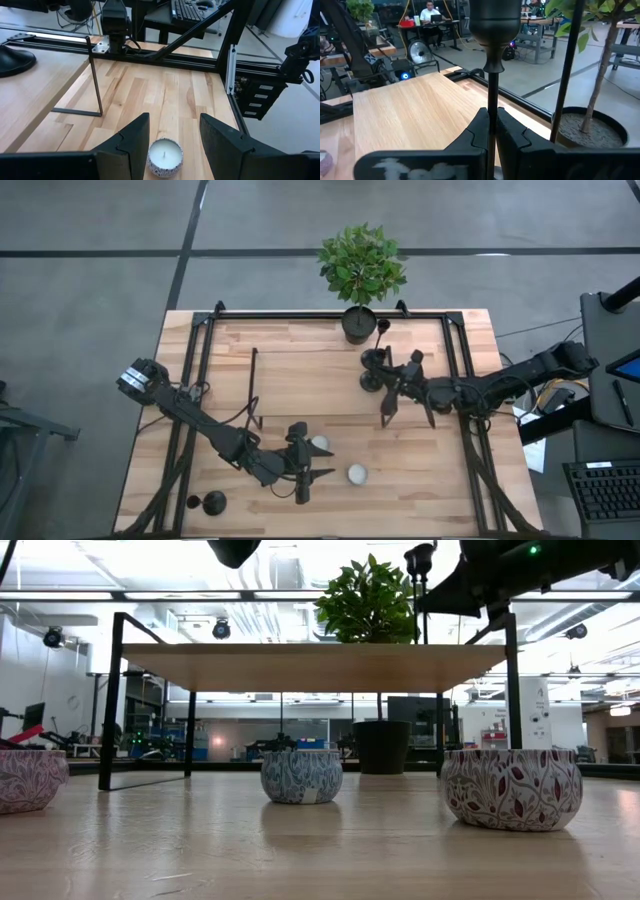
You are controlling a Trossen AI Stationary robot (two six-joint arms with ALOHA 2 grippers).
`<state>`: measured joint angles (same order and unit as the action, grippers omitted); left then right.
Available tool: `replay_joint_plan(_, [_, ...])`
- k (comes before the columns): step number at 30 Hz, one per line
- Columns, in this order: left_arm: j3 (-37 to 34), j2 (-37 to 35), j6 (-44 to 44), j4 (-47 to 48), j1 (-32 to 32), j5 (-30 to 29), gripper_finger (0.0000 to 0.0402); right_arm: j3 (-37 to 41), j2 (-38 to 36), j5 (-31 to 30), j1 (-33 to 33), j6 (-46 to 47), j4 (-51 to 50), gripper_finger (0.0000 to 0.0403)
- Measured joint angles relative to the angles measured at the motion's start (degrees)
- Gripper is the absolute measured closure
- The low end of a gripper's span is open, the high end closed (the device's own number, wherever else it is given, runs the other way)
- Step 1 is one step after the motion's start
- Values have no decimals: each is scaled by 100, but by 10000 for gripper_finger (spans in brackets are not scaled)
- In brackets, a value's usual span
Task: Pick & Place candle stick holders
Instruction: Put the right black candle holder on the shelf aligned with the other black candle holder
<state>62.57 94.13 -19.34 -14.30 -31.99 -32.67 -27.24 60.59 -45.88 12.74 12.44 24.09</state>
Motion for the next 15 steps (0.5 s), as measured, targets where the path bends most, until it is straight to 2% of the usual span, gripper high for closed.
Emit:
replay_joint_plan(9, [-2, -4, -19, 37, 0, 0, 232, 4, -578, -55, 131, 80, -529, 391])
replay_joint_plan(15, [-2, -3, -55, 35, 0, 1, 232, 4, -622, -59, 139, 72, -669, 391])
